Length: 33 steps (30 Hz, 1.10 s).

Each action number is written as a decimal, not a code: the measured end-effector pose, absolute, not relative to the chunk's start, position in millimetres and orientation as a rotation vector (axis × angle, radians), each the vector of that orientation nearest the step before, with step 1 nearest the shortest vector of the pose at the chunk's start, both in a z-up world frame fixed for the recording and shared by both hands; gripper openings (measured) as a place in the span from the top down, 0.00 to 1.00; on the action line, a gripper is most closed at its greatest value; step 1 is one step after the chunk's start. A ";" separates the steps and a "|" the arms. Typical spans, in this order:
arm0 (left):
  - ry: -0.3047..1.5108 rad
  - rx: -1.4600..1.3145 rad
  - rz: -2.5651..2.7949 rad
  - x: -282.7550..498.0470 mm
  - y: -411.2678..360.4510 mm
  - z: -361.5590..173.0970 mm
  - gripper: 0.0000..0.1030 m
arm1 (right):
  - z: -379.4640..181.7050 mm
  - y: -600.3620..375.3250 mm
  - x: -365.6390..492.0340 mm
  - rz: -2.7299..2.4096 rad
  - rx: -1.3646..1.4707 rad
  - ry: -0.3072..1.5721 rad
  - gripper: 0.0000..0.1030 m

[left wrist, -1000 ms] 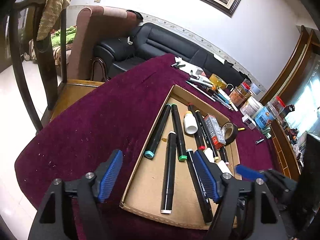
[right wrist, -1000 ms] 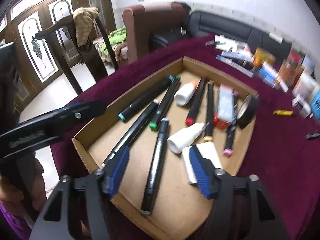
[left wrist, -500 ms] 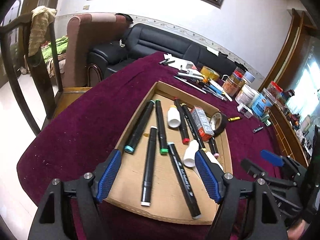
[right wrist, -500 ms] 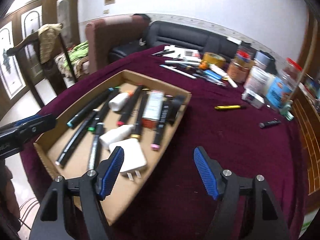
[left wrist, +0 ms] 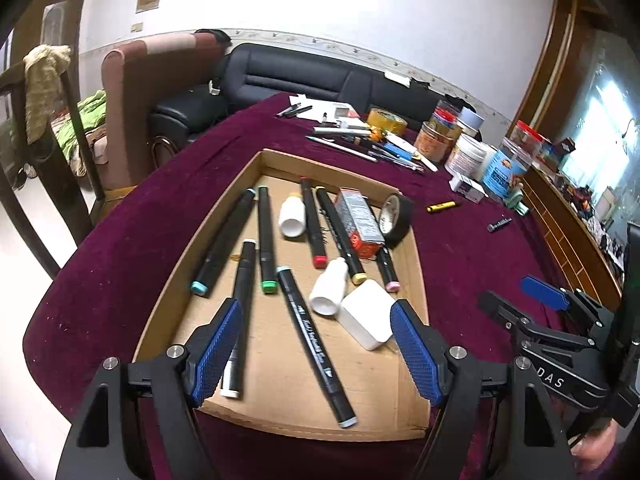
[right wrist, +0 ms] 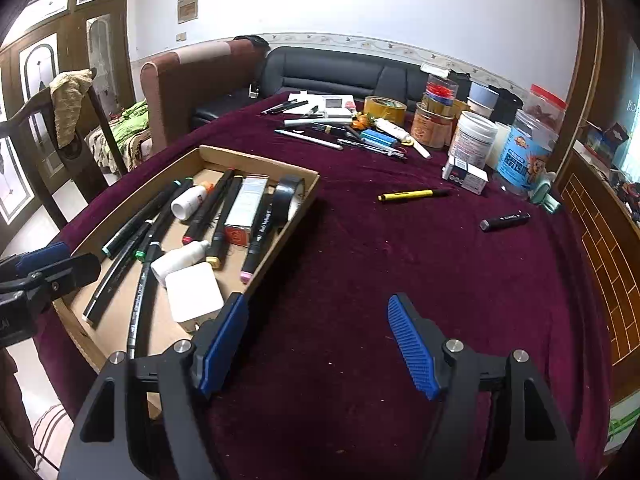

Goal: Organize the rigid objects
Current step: 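Move both tools back to the table and grasp a black marker with the right tool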

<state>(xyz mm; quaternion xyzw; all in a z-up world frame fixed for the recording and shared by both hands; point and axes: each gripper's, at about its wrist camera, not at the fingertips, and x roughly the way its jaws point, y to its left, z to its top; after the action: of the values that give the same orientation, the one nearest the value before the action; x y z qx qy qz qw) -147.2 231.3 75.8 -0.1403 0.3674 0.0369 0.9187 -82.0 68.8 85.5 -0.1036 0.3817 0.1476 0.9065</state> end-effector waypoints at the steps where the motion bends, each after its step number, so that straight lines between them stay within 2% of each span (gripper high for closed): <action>1: 0.753 -0.278 0.075 -148.2 228.3 77.0 0.23 | 85.2 67.0 -81.8 0.303 -0.212 0.788 0.30; 6: 0.731 -0.222 0.076 -146.4 212.0 83.4 0.22 | 83.6 56.4 -79.2 0.288 -0.204 0.790 0.29; 8: 0.729 -0.223 0.035 -141.7 198.2 86.8 0.15 | 80.8 48.3 -74.0 0.281 -0.193 0.802 0.26; 10: 0.723 -0.209 -0.022 -134.4 176.8 87.8 0.12 | 76.3 35.1 -66.3 0.264 -0.175 0.825 0.26; 20: 0.805 -0.140 -0.340 -78.6 59.4 47.0 0.12 | 53.6 -105.2 -23.3 -0.008 0.016 0.945 0.26; 28: 0.914 -0.213 -0.351 -42.4 56.0 7.6 0.12 | 59.0 -156.0 17.6 -0.098 0.075 0.953 0.26; 33: 0.909 -0.264 -0.410 -43.7 58.3 7.1 0.05 | 58.0 -156.5 79.8 -0.104 0.097 0.977 0.26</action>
<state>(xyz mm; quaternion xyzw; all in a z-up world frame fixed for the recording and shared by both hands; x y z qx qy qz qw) -43.7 58.3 7.1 -0.1262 0.4345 -0.1962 0.8700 79.8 -156.5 58.0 0.0464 0.4691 -0.0500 0.8805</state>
